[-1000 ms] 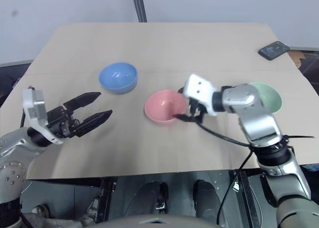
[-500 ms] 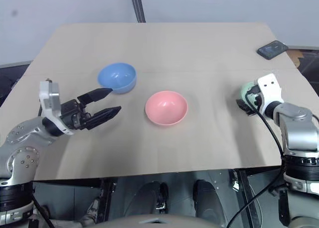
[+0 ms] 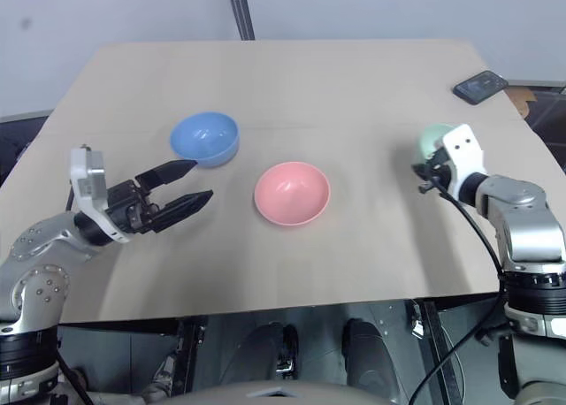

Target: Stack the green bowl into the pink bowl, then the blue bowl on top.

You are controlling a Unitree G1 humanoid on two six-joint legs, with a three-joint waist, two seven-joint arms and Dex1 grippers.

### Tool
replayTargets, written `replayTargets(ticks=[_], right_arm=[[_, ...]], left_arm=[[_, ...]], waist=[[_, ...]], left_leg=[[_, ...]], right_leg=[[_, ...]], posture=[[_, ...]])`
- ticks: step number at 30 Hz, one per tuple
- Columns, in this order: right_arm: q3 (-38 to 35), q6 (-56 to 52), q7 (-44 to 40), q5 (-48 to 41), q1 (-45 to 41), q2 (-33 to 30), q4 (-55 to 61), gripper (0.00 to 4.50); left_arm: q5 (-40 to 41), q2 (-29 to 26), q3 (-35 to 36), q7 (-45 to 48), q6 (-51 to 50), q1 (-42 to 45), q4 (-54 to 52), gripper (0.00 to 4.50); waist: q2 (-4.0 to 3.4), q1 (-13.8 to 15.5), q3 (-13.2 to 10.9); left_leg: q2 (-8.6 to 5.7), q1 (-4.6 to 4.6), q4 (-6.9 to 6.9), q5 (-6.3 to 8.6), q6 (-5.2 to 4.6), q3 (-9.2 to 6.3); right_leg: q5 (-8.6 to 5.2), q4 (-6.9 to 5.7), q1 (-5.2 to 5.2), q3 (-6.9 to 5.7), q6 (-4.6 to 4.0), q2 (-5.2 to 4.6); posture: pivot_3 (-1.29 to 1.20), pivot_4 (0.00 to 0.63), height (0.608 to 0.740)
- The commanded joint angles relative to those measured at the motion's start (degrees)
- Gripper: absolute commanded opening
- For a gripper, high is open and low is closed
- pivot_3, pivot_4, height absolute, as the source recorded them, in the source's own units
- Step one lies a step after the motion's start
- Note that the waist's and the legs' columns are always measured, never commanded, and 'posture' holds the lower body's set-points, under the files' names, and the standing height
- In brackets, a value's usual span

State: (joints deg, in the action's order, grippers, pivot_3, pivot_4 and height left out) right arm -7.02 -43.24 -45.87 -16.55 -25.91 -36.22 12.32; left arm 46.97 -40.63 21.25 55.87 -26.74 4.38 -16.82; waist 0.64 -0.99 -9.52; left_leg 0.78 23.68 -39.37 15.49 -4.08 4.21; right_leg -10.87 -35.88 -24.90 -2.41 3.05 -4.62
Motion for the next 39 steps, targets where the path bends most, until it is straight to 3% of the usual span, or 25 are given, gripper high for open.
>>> replayTargets(ticks=[1,4,6,9,13,14,19,22,27,30,38,39], right_arm=[[5.11,-1.88,-5.31,-8.72,-5.95,1.57,12.54,0.06],[13.73,-1.95,-5.92,-9.09,-10.26,4.67,15.5,0.06],[15.46,-2.16,-5.4,-9.31,-11.35,5.33,15.4,0.06],[24.98,2.14,-8.94,-4.29,-13.27,4.57,11.3,0.06],[30.18,7.82,-9.1,1.34,-13.15,5.05,3.8,0.06],[30.98,9.55,-9.31,2.82,-13.2,4.72,2.2,0.79],[27.8,10.37,-9.91,0.99,-12.73,5.33,3.83,2.96],[22.3,7.67,-9.8,-5.3,-11.73,6.18,9.06,4.29],[15.61,6.48,-6.43,-9.01,-9.76,5.81,14.47,4.29],[13.38,7.9,-1.28,-6.42,-9.15,6.59,13.08,4.29],[12.15,10.42,5.41,-3.64,-6.62,8.95,10.5,4.29],[11.92,10.19,5.88,-3.96,-6.6,9.25,10.85,4.39]], left_arm=[[0.69,0.07,1.96,-0.52,1.0,-0.37,-2.11,4.5],[0.16,0.23,2.0,-1.06,1.24,-0.42,-2.15,4.5],[0.01,0.27,1.98,-1.13,1.3,-0.47,-2.18,4.5],[-1.75,0.58,2.43,-3.21,2.26,-0.69,-2.33,4.5],[-3.86,0.55,2.56,-5.7,3.16,-0.96,-2.87,4.5],[-4.13,0.51,2.54,-6.13,3.23,-1.05,-3.08,4.5],[-7.86,-0.88,2.51,-11.43,1.99,-1.02,-4.31,4.5],[-12.95,-3.36,0.49,-16.56,-0.78,0.9,-3.8,4.5],[-22.56,-9.52,-7.37,-20.47,-5.2,10.23,-0.09,4.5],[-33.14,-13.41,-18.1,-18.72,-2.84,19.13,6.32,4.5],[-48.95,-8.63,-35.89,-13.12,5.06,37.08,26.81,4.5],[-50.37,-7.9,-37.06,-12.55,6.71,38.32,29.02,4.24]], waist=[[-0.02,-0.06,-0.01],[0.04,0.39,0.03],[0.08,0.9,0.04],[0.09,1.22,0.04],[0.13,1.22,0.06],[0.13,1.23,0.06],[0.13,1.13,0.05],[0.13,1.11,0.05],[0.15,1.87,0.05],[0.16,1.94,0.06],[0.14,1.67,0.04],[0.14,1.63,0.04]], left_leg=[[0.05,0.0,0.0,0.0,0.0,0.04],[0.13,-0.01,-0.01,0.0,0.01,-0.02],[0.08,0.03,-0.01,0.0,0.01,-0.06],[-0.13,0.06,-0.04,0.05,-0.08,-0.06],[-0.18,0.04,-0.05,0.06,-0.1,-0.07],[-0.18,0.05,-0.05,0.06,-0.1,-0.07],[-0.17,0.05,-0.04,0.06,-0.09,-0.06],[-0.15,0.04,-0.04,0.06,-0.08,-0.07],[-0.17,0.02,-0.04,0.06,-0.08,-0.15],[-0.2,0.02,-0.05,0.06,-0.08,-0.17],[-0.33,0.14,-0.02,0.01,-0.01,0.13],[-0.33,0.16,-0.02,0.01,-0.02,0.14]], right_leg=[[0.0,-0.01,-0.03,0.04,0.0,0.03],[0.0,-0.01,-0.01,-0.04,-0.02,0.06],[0.0,0.01,0.01,-0.11,-0.03,0.0],[0.0,0.02,0.01,-0.13,-0.04,-0.19],[-0.02,0.02,0.03,-0.16,-0.06,-0.21],[-0.01,0.01,0.03,-0.16,-0.04,-0.21],[0.01,0.02,0.02,-0.17,-0.01,-0.2],[0.01,0.01,0.02,-0.19,-0.01,-0.19],[0.01,0.01,0.11,-0.28,-0.01,-0.2],[0.01,0.01,0.14,-0.31,0.0,-0.21],[0.0,0.01,-0.03,-0.2,0.01,0.0],[0.0,0.02,-0.04,-0.19,0.01,0.0]], posture=[[0.0,0.15,0.74],[0.0,0.15,0.74],[0.0,0.15,0.74],[0.0,0.15,0.74],[0.0,0.15,0.74],[0.0,0.15,0.74],[0.0,0.15,0.74],[0.0,0.15,0.74],[0.0,0.15,0.74],[0.0,0.15,0.74],[0.0,0.15,0.74],[0.0,0.15,0.74]])
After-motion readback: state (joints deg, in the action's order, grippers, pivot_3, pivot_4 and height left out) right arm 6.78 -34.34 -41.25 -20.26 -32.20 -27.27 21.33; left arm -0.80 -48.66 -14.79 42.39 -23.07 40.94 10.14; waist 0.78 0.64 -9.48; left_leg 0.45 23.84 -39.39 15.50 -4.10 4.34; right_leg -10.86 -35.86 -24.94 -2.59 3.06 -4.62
